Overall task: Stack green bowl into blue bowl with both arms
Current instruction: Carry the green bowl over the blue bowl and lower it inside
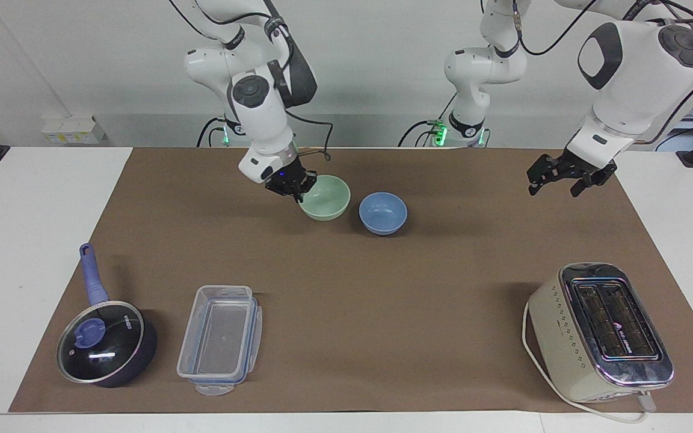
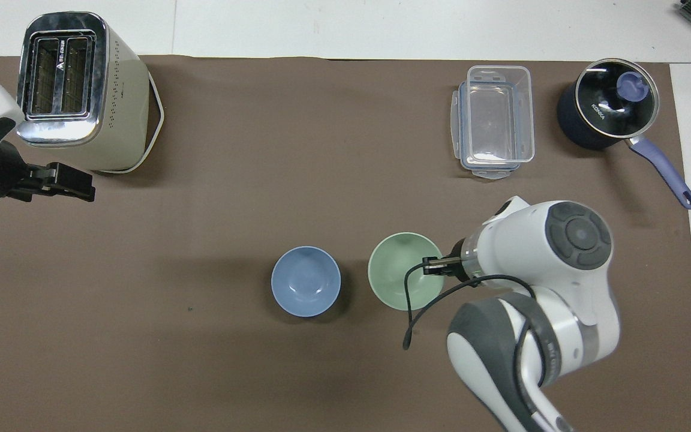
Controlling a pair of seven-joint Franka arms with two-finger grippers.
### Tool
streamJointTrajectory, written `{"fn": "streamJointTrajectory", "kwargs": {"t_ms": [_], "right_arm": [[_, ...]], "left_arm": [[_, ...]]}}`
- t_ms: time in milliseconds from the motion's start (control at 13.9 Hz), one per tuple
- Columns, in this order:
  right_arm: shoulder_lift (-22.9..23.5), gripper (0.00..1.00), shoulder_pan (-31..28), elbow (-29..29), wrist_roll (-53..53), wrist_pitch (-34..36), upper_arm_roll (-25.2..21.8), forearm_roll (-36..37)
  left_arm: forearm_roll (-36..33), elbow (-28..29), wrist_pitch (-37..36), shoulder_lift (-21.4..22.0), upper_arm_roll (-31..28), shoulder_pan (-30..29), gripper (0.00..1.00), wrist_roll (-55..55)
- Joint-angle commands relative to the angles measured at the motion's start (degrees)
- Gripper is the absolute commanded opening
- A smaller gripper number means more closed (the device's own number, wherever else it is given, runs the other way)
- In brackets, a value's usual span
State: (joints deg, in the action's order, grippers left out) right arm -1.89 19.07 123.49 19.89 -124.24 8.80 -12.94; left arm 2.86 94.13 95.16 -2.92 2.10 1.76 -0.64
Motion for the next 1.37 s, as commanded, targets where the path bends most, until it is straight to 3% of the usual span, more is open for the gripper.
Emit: {"fn": "streamJointTrajectory", "kwargs": {"t_ms": [0,287,790,1006,1150,1293], "right_arm": [[3.7,0.0,6.0,-2.0,6.9,-4.6,-0.1,-1.7],[6.9,0.0,8.9,-2.4,9.6,-10.0,-0.1,-1.5],[9.6,0.04,10.8,-1.9,11.4,-13.5,-0.1,-1.2],[9.8,0.18,10.8,-1.9,11.2,-13.7,-0.1,-1.2],[9.8,0.2,10.8,-1.9,11.3,-14.7,-0.1,-1.2],[9.7,0.33,11.0,-2.2,11.0,-15.3,-0.1,-0.8]], "left_arm": [[-1.2,-1.5,-1.3,-0.6,0.3,-0.3,1.0,0.0],[-1.2,-1.5,-1.3,-0.6,0.3,-0.3,1.0,0.0],[-1.2,-1.5,-1.3,-0.7,0.3,-0.3,1.0,0.0],[-1.2,-1.5,-1.3,-0.6,0.3,-0.3,1.0,0.0],[-1.2,-1.5,-1.3,-0.6,0.3,-0.3,1.0,0.0],[-1.2,-1.5,-1.3,-0.6,0.3,-0.3,1.0,0.0]]}}
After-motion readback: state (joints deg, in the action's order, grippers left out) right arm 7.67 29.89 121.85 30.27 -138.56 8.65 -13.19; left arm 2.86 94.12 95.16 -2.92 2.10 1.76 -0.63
